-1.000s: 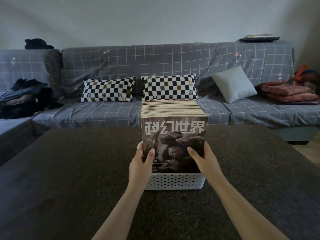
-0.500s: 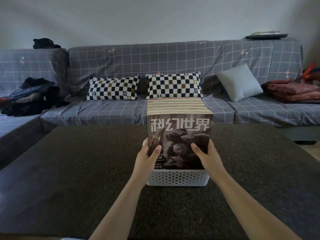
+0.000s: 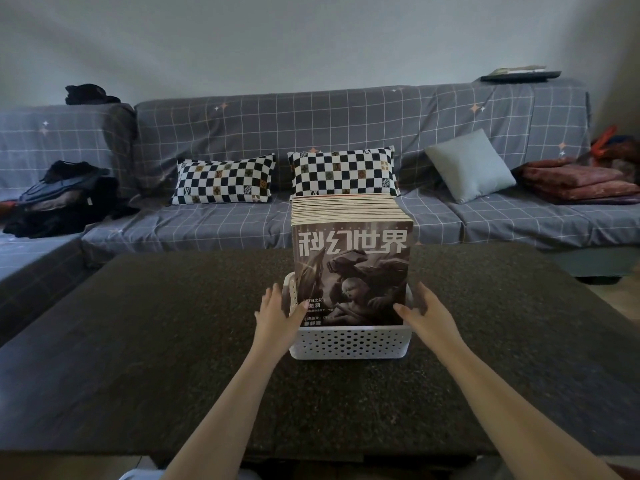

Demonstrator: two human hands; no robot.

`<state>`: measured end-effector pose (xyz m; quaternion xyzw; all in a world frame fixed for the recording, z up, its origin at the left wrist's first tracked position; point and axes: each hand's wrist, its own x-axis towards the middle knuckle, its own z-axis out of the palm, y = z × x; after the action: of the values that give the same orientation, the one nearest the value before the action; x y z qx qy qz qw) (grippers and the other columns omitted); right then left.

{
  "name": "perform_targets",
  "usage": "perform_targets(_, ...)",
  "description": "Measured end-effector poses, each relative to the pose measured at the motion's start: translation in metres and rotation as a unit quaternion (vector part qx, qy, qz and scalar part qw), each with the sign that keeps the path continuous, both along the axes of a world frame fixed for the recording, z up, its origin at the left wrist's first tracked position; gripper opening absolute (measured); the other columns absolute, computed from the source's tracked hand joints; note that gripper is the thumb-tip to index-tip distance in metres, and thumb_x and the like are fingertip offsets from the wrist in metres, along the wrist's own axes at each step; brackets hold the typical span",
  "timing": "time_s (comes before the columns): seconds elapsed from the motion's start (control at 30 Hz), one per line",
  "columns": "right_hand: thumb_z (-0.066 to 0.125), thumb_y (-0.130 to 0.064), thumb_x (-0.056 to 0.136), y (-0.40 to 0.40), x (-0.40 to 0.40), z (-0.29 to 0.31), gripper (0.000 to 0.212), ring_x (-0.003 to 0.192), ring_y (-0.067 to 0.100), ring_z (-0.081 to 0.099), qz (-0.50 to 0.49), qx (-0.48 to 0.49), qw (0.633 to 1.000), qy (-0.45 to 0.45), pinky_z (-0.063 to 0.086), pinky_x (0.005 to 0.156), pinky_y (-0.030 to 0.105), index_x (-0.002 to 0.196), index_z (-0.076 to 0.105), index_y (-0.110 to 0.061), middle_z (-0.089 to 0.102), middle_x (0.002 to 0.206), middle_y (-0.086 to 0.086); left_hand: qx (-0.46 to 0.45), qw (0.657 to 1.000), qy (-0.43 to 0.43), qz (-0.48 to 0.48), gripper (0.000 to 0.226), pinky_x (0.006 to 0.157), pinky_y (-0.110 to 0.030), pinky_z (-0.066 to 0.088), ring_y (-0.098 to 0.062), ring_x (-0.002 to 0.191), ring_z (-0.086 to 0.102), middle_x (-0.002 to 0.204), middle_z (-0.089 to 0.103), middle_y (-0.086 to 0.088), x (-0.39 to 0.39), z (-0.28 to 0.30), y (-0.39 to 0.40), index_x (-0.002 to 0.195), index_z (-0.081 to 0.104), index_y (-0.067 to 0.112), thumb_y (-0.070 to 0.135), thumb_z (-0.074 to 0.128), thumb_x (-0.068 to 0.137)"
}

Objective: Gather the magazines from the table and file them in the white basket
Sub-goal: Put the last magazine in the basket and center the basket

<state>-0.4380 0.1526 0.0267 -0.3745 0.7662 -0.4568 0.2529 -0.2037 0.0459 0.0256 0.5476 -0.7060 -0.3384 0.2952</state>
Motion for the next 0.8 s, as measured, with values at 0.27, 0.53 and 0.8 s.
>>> perform_targets(0.27, 0.065, -0.035, 0.084, -0.003, 0.007, -0.014, 0.024, 0.106, 0.019, 0.055, 0.035, -0.02, 0.984, -0.175, 0.038, 0.099, 0.041, 0.104, 0.06, -0.023, 0.064, 0.116, 0.003, 0.297, 0.915, 0.267, -0.051, 0.064, 0.107, -0.05, 0.038, -0.024, 0.117, 0.056, 0.122, 0.064, -0.007, 0.006, -0.014, -0.009, 0.138, 0.044, 0.011, 0.025, 0.071, 0.082)
perform_targets(0.53, 0.07, -0.025, 0.081, -0.016, 0.002, -0.037, 0.047, 0.112, 0.02, 0.052, -0.027, -0.095, 0.962, -0.254, 0.038, 0.101, 0.042, 0.124, 0.053, -0.019, 0.061, 0.117, 0.0, 0.277, 0.922, 0.269, -0.032, 0.056, 0.105, -0.052, 0.04, -0.026, 0.114, 0.059, 0.121, 0.065, -0.007, 0.002, -0.028, -0.023, 0.134, 0.046, 0.014, 0.021, 0.071, 0.084)
perform_targets(0.8, 0.07, -0.023, 0.079, -0.017, -0.043, -0.038, 0.058, 0.121, 0.024, 0.049, -0.063, -0.121, 0.956, -0.258, 0.033, 0.107, 0.05, 0.132, 0.049, -0.017, 0.057, 0.128, 0.004, 0.272, 0.92, 0.279, -0.038, 0.052, 0.105, -0.048, 0.042, -0.022, 0.11, 0.061, 0.117, 0.067, -0.005, -0.046, -0.03, -0.027, 0.128, 0.05, 0.014, 0.022, 0.073, 0.082)
